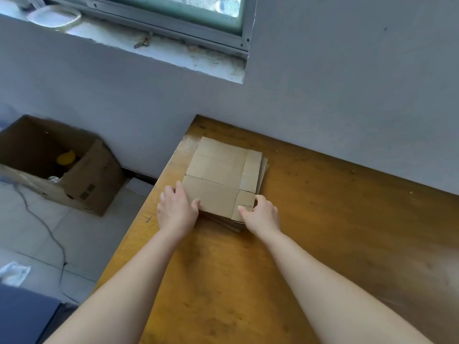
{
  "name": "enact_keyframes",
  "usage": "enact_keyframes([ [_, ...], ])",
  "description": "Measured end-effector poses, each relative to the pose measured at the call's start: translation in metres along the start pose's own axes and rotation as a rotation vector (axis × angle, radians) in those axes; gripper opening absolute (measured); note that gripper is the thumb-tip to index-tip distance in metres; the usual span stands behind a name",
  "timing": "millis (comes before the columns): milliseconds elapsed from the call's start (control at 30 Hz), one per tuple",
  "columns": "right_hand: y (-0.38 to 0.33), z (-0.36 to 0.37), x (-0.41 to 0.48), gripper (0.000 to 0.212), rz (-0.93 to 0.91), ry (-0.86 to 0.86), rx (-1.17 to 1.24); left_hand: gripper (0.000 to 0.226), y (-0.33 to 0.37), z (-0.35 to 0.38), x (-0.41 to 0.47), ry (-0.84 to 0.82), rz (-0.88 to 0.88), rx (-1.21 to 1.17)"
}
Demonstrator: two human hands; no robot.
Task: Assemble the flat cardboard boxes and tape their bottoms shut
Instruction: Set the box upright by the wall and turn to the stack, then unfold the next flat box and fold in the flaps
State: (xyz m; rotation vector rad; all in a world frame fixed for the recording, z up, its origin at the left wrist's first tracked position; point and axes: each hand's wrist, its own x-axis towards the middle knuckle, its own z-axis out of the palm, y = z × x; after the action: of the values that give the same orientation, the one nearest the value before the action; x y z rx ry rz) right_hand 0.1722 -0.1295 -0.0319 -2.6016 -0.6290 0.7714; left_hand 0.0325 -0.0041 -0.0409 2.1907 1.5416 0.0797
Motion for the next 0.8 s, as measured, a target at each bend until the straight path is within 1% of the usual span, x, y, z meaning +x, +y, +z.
enact_keyframes([
  [67,0.0,-0.001,0.0,0.062,0.078,0.018,0.164,0.055,0.0,-0.004,0.001,0.037,-0.034,-0.032],
  [133,0.002,-0.002,-0.002,0.056,0.115,0.056,0.281,0.054,0.002,-0.007,-0.001,0.027,-0.058,-0.09],
  [167,0.003,-0.003,-0.004,0.053,0.129,0.079,0.332,0.055,0.003,-0.009,-0.003,0.019,-0.077,-0.159],
  [233,0.007,-0.006,-0.011,0.043,0.144,0.124,0.432,0.052,0.006,-0.011,-0.008,0.011,-0.128,-0.376],
  [333,0.014,-0.015,-0.026,0.029,0.144,0.158,0.615,0.041,0.013,-0.012,-0.024,-0.03,-0.187,-0.775],
  [367,0.017,-0.02,-0.032,0.029,0.147,0.154,0.698,0.038,0.017,-0.012,-0.033,-0.055,-0.197,-0.889],
  [433,0.025,-0.031,-0.044,0.037,0.154,0.16,0.827,0.032,0.026,-0.012,-0.051,-0.103,-0.186,-1.04],
  [500,0.035,-0.043,-0.055,0.043,0.169,0.189,0.895,0.029,0.037,-0.01,-0.068,-0.13,-0.151,-1.109],
  [633,0.066,-0.067,-0.079,0.051,0.171,0.233,0.999,0.03,0.063,-0.002,-0.1,-0.157,-0.072,-1.157],
  [700,0.088,-0.079,-0.091,0.048,0.152,0.245,1.021,0.03,0.079,0.005,-0.119,-0.166,-0.048,-1.164],
  [800,0.128,-0.102,-0.108,0.037,0.129,0.265,1.057,0.03,0.107,0.017,-0.154,-0.184,-0.033,-1.184],
])
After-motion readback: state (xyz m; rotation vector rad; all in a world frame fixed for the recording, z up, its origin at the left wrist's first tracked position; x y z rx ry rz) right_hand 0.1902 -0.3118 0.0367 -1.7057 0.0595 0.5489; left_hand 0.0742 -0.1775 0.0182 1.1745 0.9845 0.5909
